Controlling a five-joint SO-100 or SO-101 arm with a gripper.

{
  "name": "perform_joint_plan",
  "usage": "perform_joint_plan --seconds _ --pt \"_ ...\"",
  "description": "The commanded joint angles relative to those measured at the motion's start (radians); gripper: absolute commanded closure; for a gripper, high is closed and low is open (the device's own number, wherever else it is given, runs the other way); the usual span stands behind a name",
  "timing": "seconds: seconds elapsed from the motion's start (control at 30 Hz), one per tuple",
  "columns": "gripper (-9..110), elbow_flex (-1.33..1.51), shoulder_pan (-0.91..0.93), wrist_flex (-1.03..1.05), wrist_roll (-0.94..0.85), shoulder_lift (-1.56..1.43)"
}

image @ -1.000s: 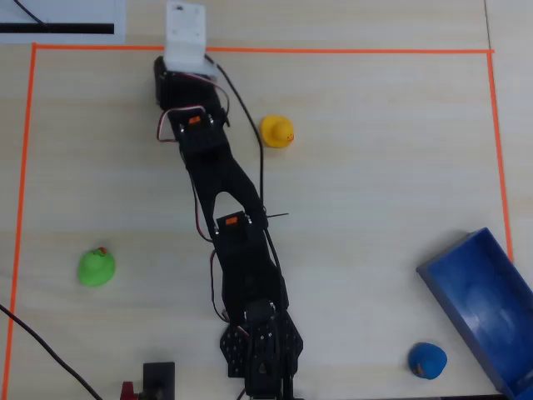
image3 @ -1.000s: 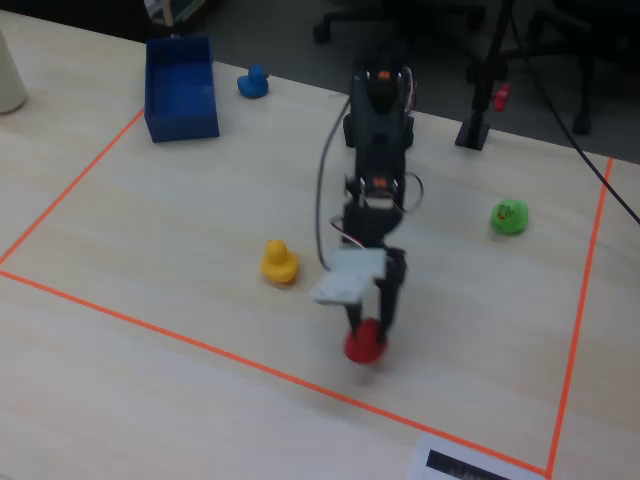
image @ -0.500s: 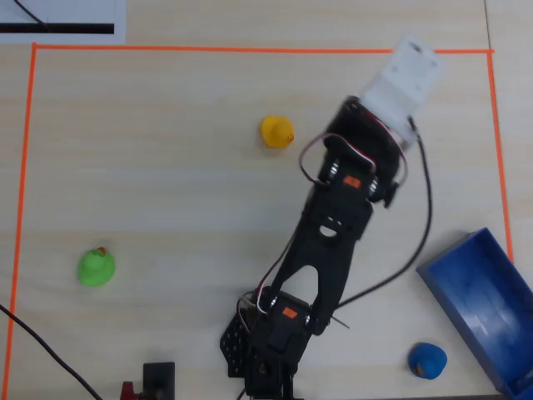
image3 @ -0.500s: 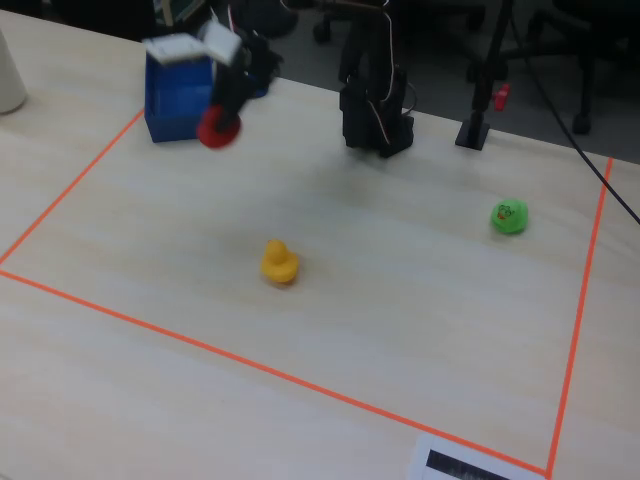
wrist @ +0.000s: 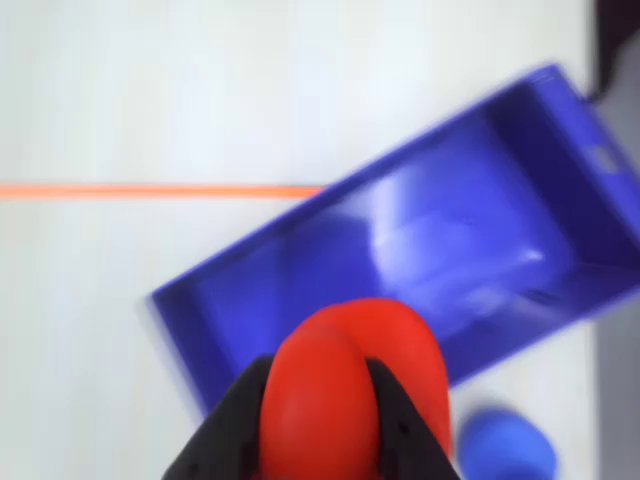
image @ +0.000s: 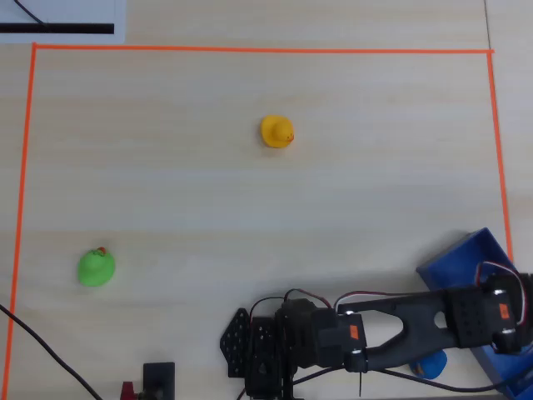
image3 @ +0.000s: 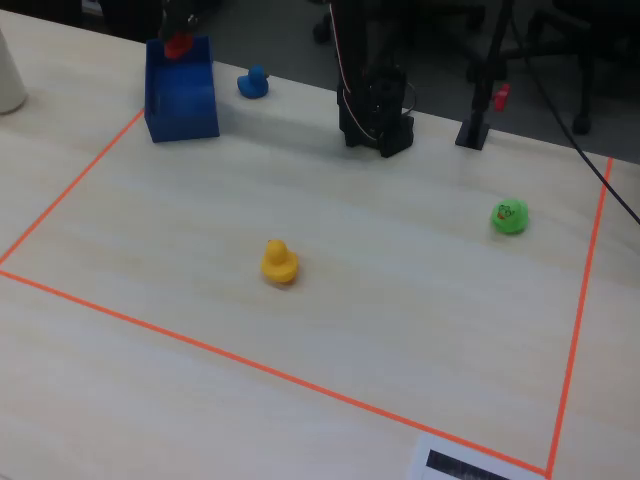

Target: Grasp red duck and put it into box.

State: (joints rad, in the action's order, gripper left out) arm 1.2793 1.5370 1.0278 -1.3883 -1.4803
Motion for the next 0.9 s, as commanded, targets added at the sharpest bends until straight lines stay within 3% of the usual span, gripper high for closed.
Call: perform_joint_plan --seconds 0.0,0.4,0.6,0.87 --pt "101 -0.086 0.029 -0.044 -0.014 0.081" --pt "101 -0.086 0.009 -0.086 -0.026 0.255" --pt "78 -0.123 -0.017 -0.017 -0.049 0.249" --pt "75 -0.152 -0.051 -0.031 -0.014 0.187"
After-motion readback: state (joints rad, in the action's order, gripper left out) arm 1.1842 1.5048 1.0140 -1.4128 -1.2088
